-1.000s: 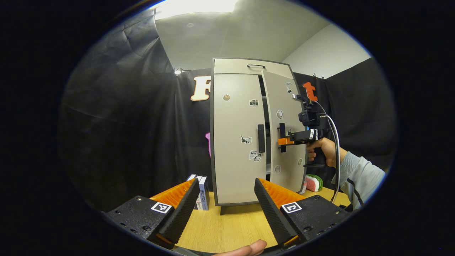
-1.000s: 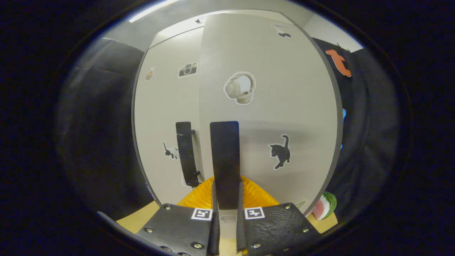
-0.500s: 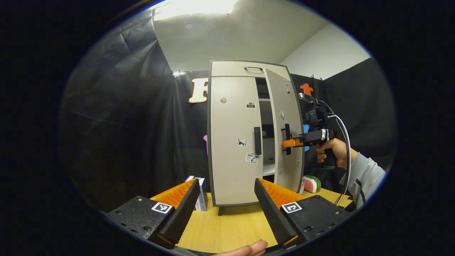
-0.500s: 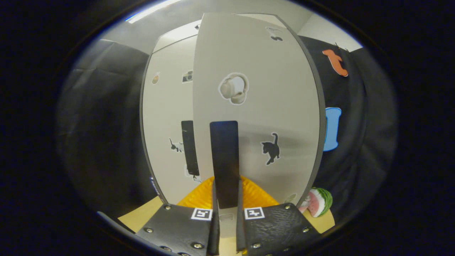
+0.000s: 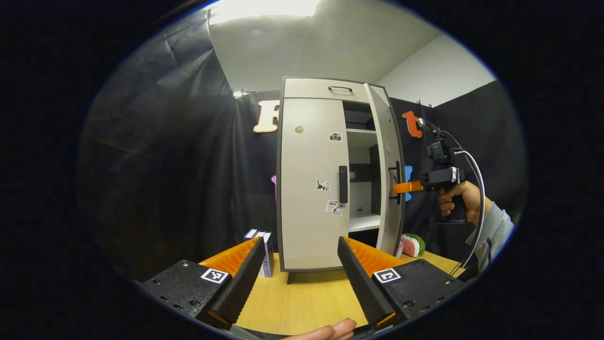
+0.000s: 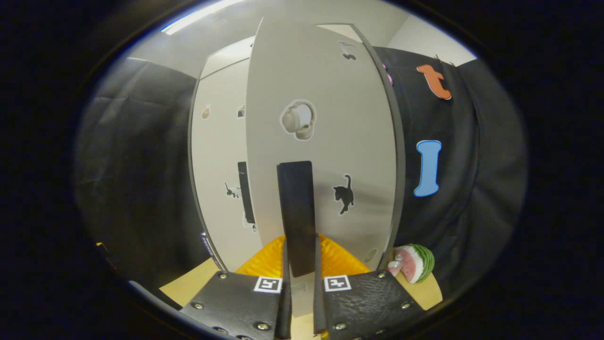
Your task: Open the right door of the double-door shoe cabinet with the right hand, and open the left door with the left hand.
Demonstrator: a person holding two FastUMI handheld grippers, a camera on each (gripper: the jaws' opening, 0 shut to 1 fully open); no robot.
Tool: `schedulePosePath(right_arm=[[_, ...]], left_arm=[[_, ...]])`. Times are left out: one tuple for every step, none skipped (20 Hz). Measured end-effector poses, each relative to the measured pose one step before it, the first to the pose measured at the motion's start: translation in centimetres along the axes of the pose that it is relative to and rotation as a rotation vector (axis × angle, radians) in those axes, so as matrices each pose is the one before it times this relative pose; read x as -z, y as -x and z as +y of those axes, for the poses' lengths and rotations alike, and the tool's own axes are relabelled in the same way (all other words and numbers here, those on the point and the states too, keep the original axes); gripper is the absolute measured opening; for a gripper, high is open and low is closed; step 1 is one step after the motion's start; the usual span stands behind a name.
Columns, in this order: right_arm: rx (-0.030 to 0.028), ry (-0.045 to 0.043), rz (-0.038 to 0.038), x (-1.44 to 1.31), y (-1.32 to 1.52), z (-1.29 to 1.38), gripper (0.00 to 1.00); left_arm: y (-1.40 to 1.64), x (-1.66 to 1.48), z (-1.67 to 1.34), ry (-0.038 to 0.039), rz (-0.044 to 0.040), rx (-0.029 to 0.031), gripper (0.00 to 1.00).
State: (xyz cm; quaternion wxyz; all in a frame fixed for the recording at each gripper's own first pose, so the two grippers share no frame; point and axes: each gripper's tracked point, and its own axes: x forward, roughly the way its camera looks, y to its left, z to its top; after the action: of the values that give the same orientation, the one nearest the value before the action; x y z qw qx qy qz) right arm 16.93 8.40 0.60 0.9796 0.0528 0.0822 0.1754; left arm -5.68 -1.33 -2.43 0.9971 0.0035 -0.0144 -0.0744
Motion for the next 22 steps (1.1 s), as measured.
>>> schedulePosePath(right_arm=[[-0.00105,-0.01131,-0.0033,-0.084,0.547,-0.454,0.18],[-0.00191,-0.00398,-0.00321,0.055,0.5,-0.464,0.18],[0.00102,-0.00443,-0.00257,-0.015,0.472,-0.307,0.18],[0.0047,-0.00199,-0.00203,0.022,0.429,-0.388,0.18],[0.00813,0.00387,-0.00207,-0.06,0.483,-0.395,0.18],[0.00884,-0.00005,-0.00039,0.001,0.236,-0.281,0.18],[0.00936,0.00711,-0.00204,-0.125,0.274,-0.271,0.18],[0.01028,0.00457,0.00016,0.002,0.252,-0.287,0.17],[0.00806,-0.0006,0.00062,-0.023,0.326,-0.341,0.18],[0.00602,-0.00707,0.00134,0.053,0.165,-0.23,0.18],[0.00308,-0.00371,0.00105,0.024,0.182,-0.283,0.17],[0.0018,-0.00471,-0.00064,-0.063,0.245,-0.22,0.17],[0.00162,-0.00553,-0.00083,-0.123,0.241,-0.204,0.17],[0.00429,0.0011,-0.00062,0.091,0.066,-0.276,0.17],[0.00781,0.0101,-0.00253,-0.131,0.198,-0.354,0.17],[0.01153,0.01117,-0.0017,-0.107,0.286,-0.384,0.17],[0.00857,0.00797,-0.00262,-0.055,0.216,-0.389,0.17],[0.00607,0.00166,-0.00188,-0.045,0.194,-0.409,0.17],[0.00206,-0.01102,-0.00352,-0.054,0.175,-0.442,0.17],[0.00206,-0.01566,-0.00156,0.242,0.227,-0.687,0.17],[0.00239,-0.00984,-0.00276,-0.089,0.186,-0.556,0.17],[0.0125,-0.02282,-0.00447,-0.079,0.232,-0.891,0.17]], left_arm=[[0.178,-0.057,-0.701,0.00817,-0.0019,0.01693,0.96],[0.268,-0.277,-0.668,-0.00081,-0.00313,0.01876,0.94],[0.287,-0.209,-0.312,-0.00809,-0.00475,0.00471,0.97],[0.227,-0.151,-0.063,-0.00761,-0.00627,-0.00303,0.96],[0.306,-0.236,-0.258,-0.00717,-0.00715,0.00414,0.96],[0.278,-0.174,-0.582,-0.00436,-0.00793,0.00895,0.96],[0.254,-0.167,-0.465,-0.00009,-0.00451,0.00888,0.96],[0.314,0.092,-0.403,0.00141,-0.00084,0.01079,0.96],[0.338,0.024,-0.35,0.00294,0.00017,0.0079,0.94],[0.272,0.045,-0.203,0.00292,-0.00141,0.00432,0.96],[0.211,-0.04,-0.082,0.00296,-0.00253,0.00016,0.96],[0.264,-0.029,-0.055,0.0013,-0.0033,0.00018,0.95],[0.179,-0.082,-0.066,0.00073,-0.00391,0.00125,0.95],[0.233,-0.079,-0.173,-0.00021,-0.00498,0.00443,0.95],[0.208,-0.205,-0.174,-0.00132,-0.00559,0.00526,0.95],[0.118,-0.054,-0.077,-0.00209,-0.00506,0.00387,0.94],[0.118,-0.002,-0.107,-0.00311,-0.00203,0.00373,0.94],[0.103,0.06,-0.089,-0.00147,-0.00116,0.00386,0.94],[-0.04,0.024,-0.151,-0.00083,-0.00015,0.00491,0.94],[-0.01,0.157,-0.159,0.00082,0.0021,0.00393,0.94],[-0.003,0.146,-0.149,0.0023,0.00406,0.0043,0.94],[-0.095,0.126,-0.272,0.00303,0.00427,0.00437,0.94]])
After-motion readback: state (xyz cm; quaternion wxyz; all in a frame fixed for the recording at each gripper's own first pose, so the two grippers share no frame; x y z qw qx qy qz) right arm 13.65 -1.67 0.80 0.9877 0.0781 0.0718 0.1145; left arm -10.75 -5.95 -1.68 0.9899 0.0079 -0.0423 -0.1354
